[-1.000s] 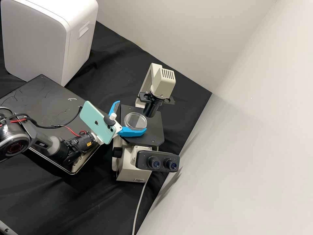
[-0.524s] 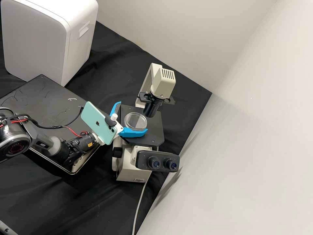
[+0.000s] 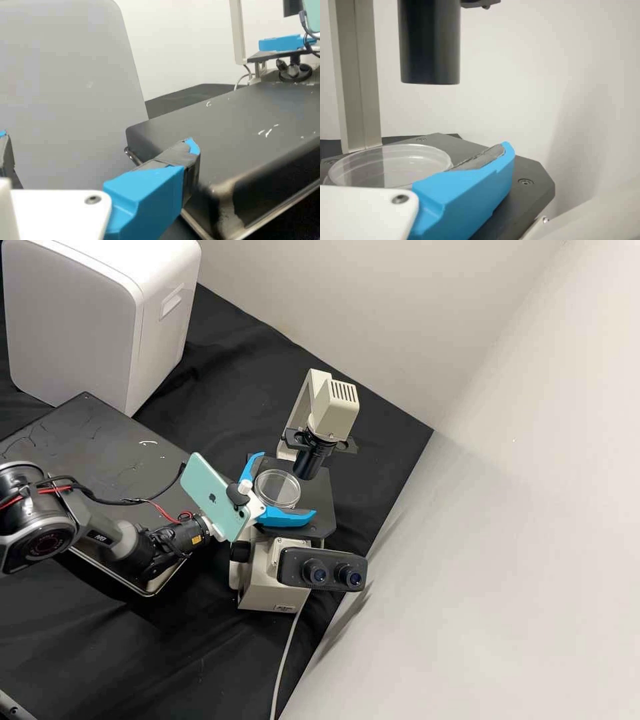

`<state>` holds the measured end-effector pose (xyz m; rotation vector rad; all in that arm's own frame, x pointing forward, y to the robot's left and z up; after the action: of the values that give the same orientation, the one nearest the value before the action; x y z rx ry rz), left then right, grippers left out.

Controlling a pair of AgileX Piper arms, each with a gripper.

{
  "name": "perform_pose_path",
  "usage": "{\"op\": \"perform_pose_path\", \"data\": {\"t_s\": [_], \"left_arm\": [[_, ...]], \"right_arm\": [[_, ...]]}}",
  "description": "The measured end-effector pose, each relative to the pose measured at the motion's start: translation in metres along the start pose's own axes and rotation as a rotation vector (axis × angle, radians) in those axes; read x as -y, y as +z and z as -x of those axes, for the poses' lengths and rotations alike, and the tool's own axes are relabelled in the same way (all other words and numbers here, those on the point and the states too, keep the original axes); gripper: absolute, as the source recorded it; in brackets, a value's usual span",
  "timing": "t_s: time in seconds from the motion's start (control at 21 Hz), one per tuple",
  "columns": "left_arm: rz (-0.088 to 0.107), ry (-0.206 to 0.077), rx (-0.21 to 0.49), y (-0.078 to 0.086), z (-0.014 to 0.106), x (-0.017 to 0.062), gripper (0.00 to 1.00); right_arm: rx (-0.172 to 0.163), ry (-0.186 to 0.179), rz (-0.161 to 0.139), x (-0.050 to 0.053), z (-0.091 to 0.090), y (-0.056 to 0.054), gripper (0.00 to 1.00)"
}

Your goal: Place the petri dish on the bench

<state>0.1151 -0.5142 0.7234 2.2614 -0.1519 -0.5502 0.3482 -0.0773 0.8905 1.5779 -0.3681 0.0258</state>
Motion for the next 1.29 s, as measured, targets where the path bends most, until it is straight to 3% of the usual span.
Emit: {"op": "perform_pose_path", "data": {"t_s": [0.1,0.33,0.67,0.9,1.29], "left_arm": [[-0.004,-0.004,-0.002,0.0,0.0,0.0009,1.0],[-0.004,-0.005,-0.007,-0.001,-0.001,0.0011,1.0],[-0.006,-0.006,-0.011,-0.001,-0.001,0.0013,1.0],[-0.006,-0.006,-0.011,-0.001,-0.001,0.0013,1.0],[-0.006,-0.006,-0.011,-0.001,-0.001,0.0013,1.0]], "right_arm": [[0.008,0.019,-0.012,0.001,-0.003,0.0,1.0],[0.005,0.039,0.005,0.006,-0.007,0.0,1.0],[0.003,0.04,0.005,0.006,-0.006,0.0,1.0],[-0.017,0.048,-0.001,0.014,0.002,-0.002,1.0],[-0.025,0.043,-0.001,0.016,0.003,-0.004,1.0]]}}
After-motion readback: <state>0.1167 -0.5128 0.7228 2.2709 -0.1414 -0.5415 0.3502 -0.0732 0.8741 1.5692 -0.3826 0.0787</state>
